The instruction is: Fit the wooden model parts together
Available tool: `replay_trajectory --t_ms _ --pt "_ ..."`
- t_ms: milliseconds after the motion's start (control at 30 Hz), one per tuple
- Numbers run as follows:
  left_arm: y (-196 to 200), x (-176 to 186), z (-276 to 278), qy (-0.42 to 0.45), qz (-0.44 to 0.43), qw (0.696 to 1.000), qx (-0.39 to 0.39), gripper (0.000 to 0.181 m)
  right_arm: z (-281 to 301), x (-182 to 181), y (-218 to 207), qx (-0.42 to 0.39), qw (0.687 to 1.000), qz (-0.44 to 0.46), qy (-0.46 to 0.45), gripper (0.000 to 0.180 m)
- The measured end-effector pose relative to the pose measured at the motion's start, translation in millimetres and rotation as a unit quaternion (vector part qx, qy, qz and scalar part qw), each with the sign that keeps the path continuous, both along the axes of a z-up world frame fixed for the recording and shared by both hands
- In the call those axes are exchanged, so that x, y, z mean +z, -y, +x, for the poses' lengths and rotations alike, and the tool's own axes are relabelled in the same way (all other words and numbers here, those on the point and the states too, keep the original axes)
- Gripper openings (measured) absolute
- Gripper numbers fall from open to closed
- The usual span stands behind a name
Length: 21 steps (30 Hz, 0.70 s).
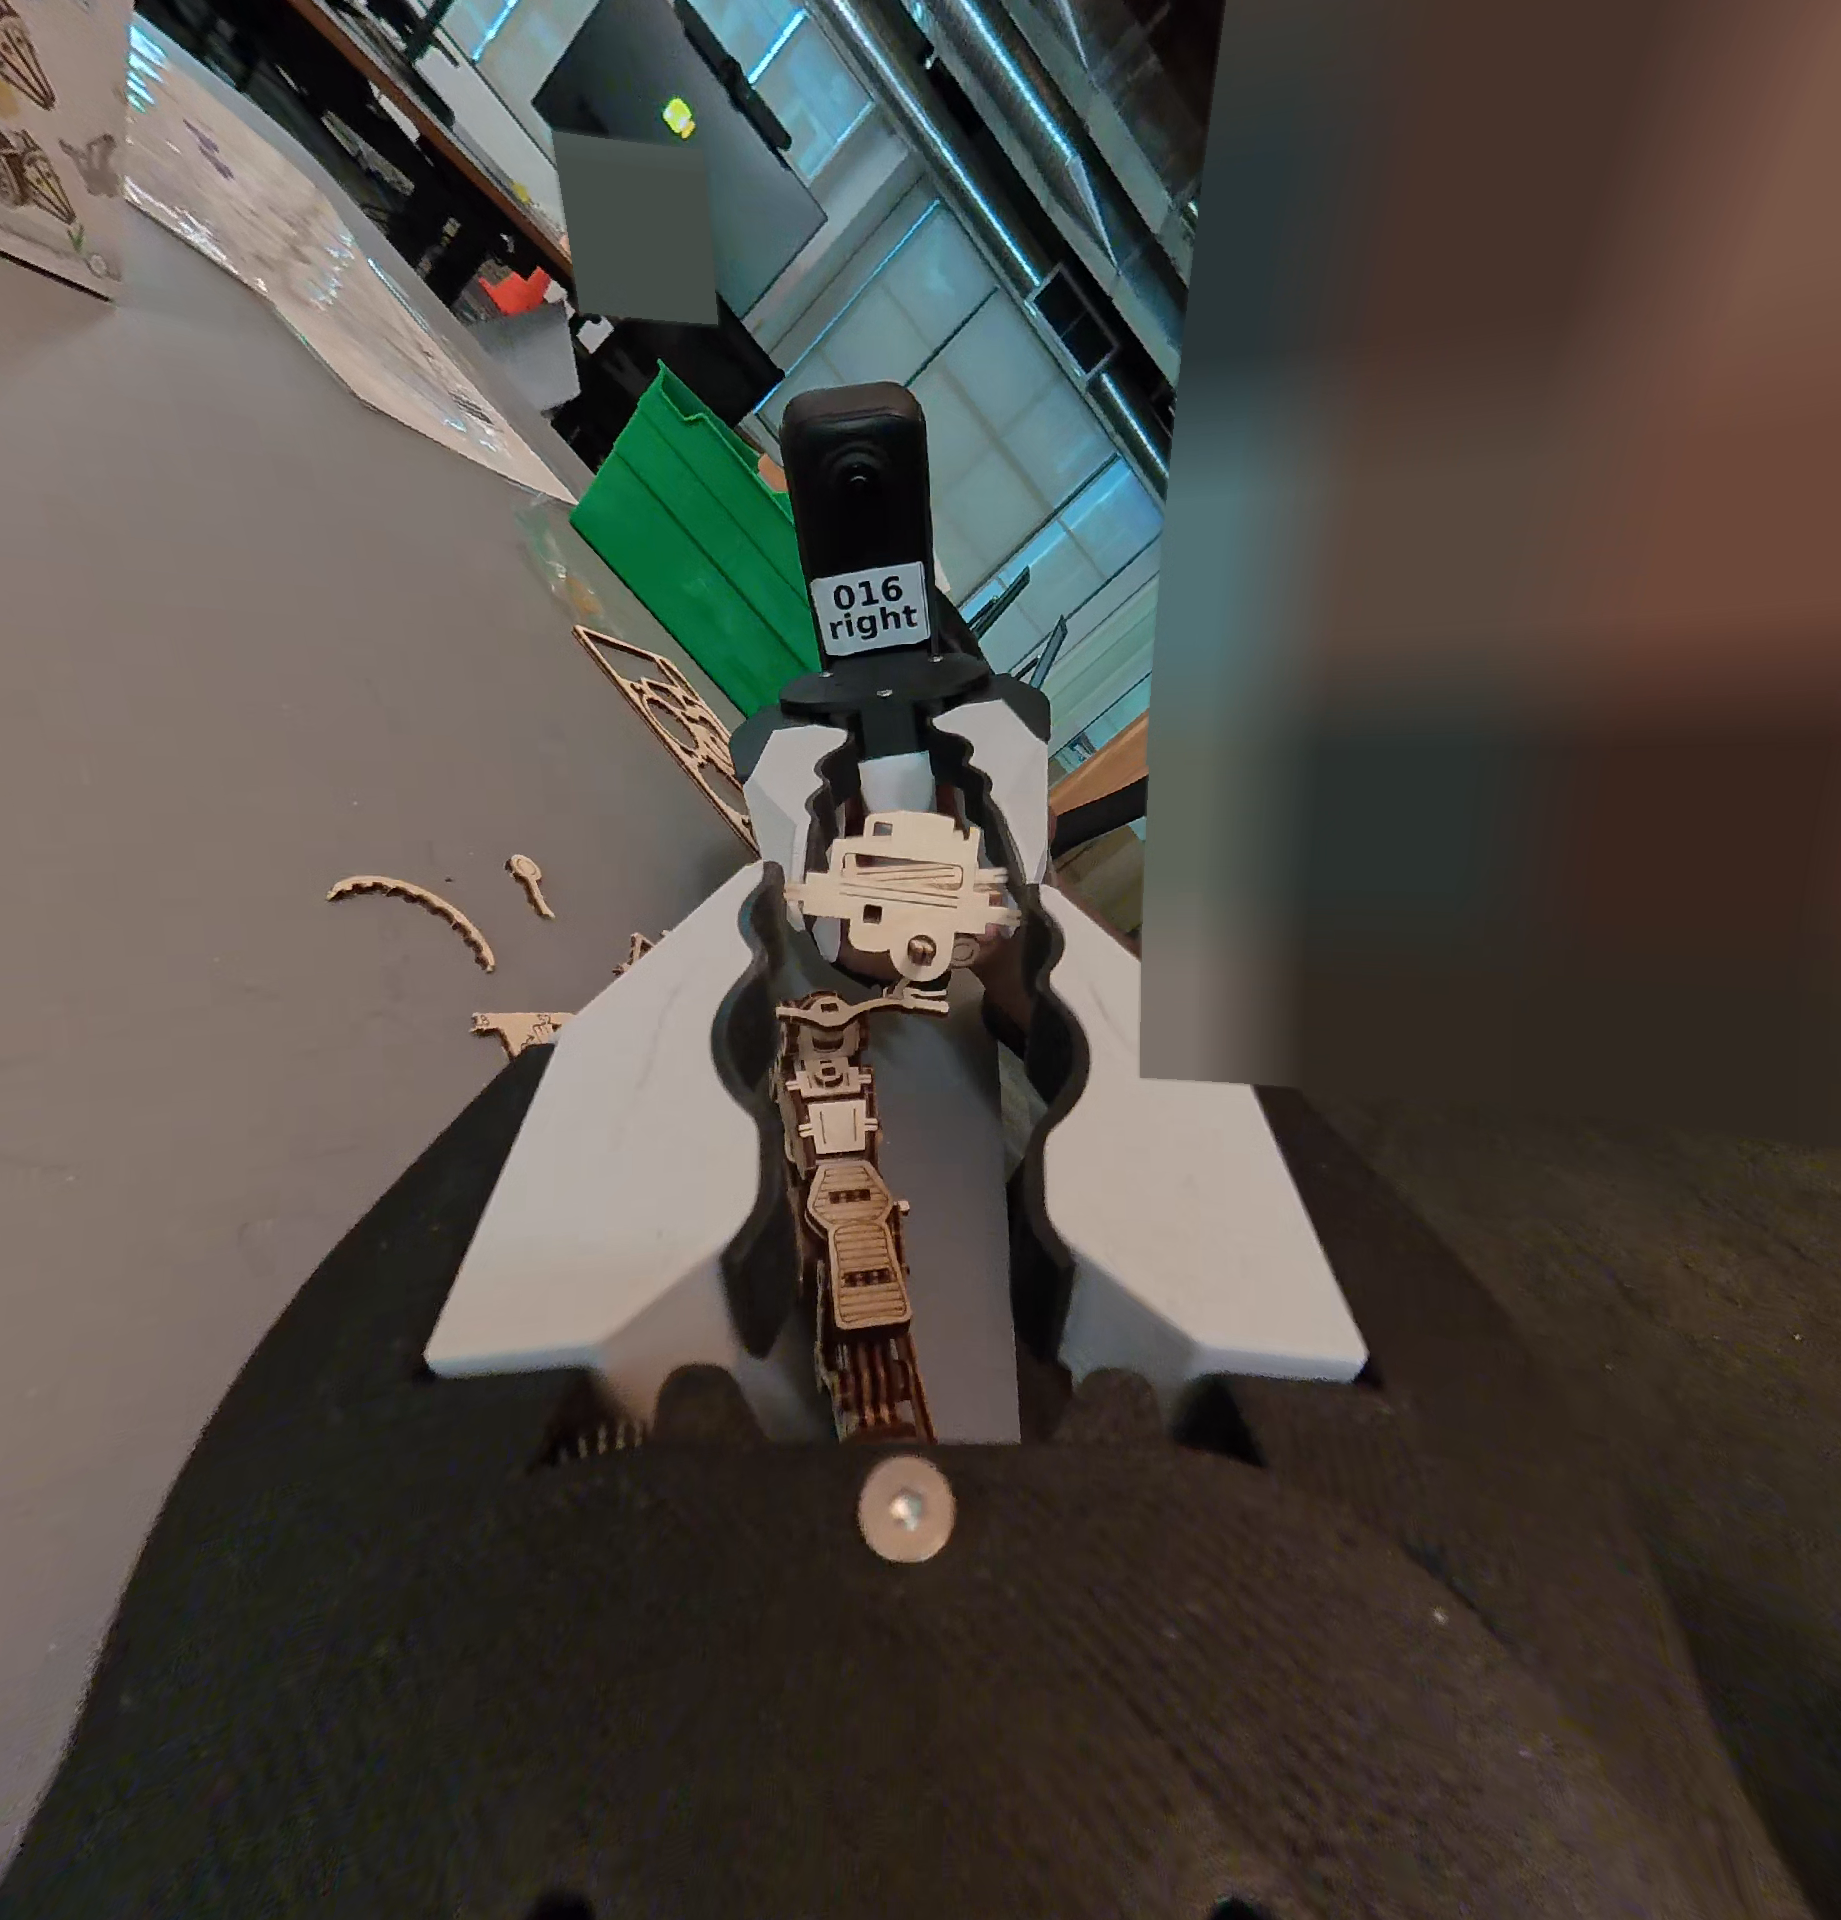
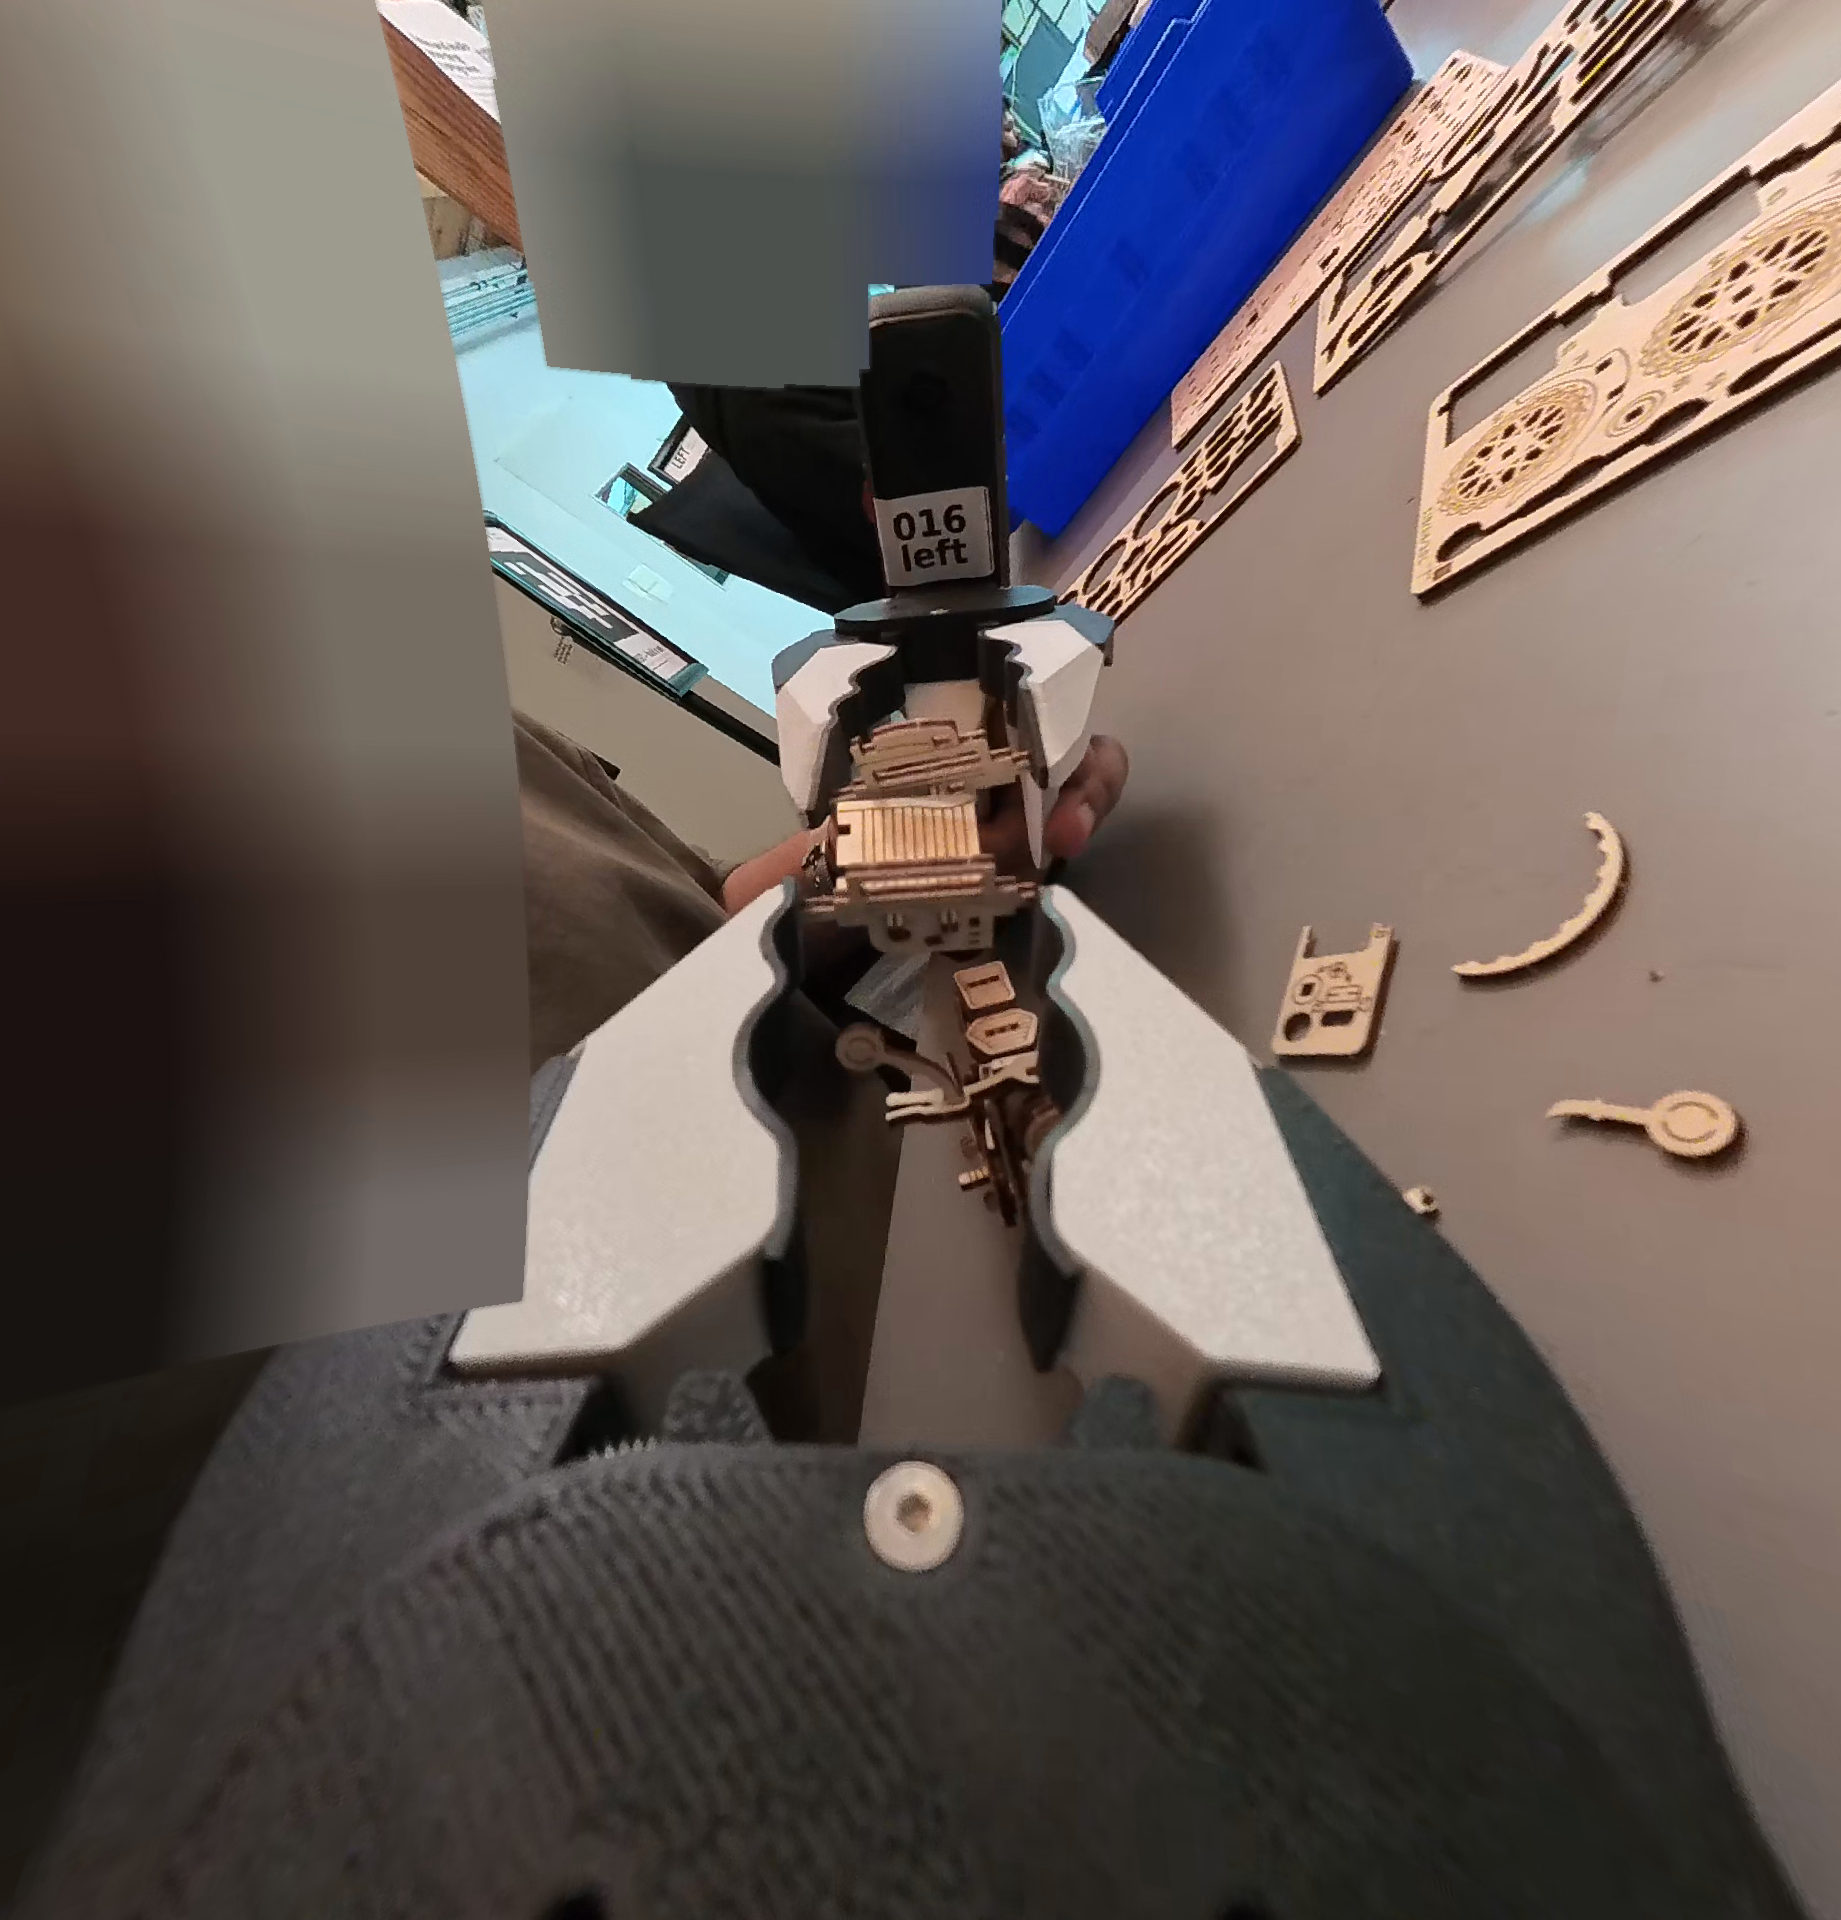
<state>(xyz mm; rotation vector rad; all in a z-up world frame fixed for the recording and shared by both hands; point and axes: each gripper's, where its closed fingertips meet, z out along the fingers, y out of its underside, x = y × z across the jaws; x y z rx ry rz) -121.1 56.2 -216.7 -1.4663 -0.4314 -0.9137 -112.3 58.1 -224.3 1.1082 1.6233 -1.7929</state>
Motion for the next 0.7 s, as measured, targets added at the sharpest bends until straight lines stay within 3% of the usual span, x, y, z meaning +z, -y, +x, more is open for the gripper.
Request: replay_trajectory --t_ms 433,700 --pt "-1.5 -3.8 4.2 0.016 -0.008 1.0 -0.017 0.044 -1.6 2.2 -5.2 -0.01 0.999 0.017 -0.028 0.044" --pt "-3.5 -7.6 9.5 0.006 -0.022 0.999 -0.026 0.038 0.5 -5.4 -1.1 -0.008 0.995 0.074 -0.063 0.043"
